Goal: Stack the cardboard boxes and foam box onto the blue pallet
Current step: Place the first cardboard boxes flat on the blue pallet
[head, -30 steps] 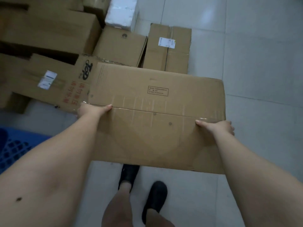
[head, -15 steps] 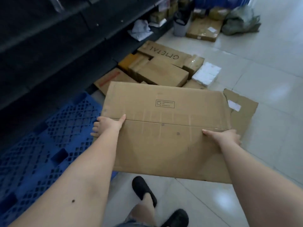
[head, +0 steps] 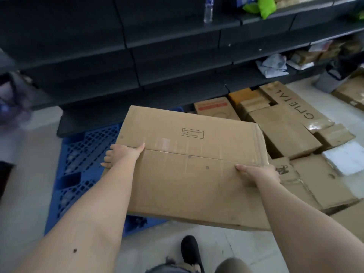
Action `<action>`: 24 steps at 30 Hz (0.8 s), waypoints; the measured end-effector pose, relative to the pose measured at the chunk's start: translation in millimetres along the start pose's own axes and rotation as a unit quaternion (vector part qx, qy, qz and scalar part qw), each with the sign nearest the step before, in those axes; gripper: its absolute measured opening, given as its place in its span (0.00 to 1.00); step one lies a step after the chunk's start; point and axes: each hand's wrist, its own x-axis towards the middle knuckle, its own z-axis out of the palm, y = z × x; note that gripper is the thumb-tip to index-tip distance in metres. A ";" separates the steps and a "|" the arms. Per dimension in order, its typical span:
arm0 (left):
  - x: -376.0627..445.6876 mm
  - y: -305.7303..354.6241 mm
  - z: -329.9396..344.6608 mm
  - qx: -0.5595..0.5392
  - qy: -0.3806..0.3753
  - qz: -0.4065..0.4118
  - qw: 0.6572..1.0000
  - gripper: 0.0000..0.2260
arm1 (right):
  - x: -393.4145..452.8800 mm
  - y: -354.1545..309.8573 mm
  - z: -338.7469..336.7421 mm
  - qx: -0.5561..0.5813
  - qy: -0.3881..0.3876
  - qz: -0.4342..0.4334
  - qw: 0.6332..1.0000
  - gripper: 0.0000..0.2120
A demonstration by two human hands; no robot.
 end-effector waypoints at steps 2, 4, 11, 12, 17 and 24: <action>25.7 -16.4 -8.3 -0.009 0.005 -0.032 0.999 0.50 | -0.6 -29.5 24.5 -0.025 -0.015 -0.024 0.999 0.57; 49.8 -33.9 -14.0 -0.015 0.005 -0.068 0.998 0.50 | 0.1 -57.1 49.0 -0.057 -0.033 -0.041 0.997 0.58; 123.7 -74.8 -15.4 -0.044 -0.019 -0.180 0.982 0.49 | 18.5 -148.3 137.3 -0.176 -0.070 -0.085 0.978 0.58; 134.3 -77.2 -13.1 -0.051 -0.021 -0.195 0.979 0.49 | 23.0 -161.2 149.9 -0.197 -0.074 -0.093 0.973 0.58; 203.6 -89.6 6.6 -0.129 -0.036 -0.261 0.956 0.48 | 50.3 -236.3 219.9 -0.267 -0.092 -0.133 0.950 0.57; 329.8 -110.8 66.3 -0.204 -0.022 -0.312 0.928 0.43 | 97.1 -333.9 366.1 -0.324 -0.108 -0.248 0.906 0.53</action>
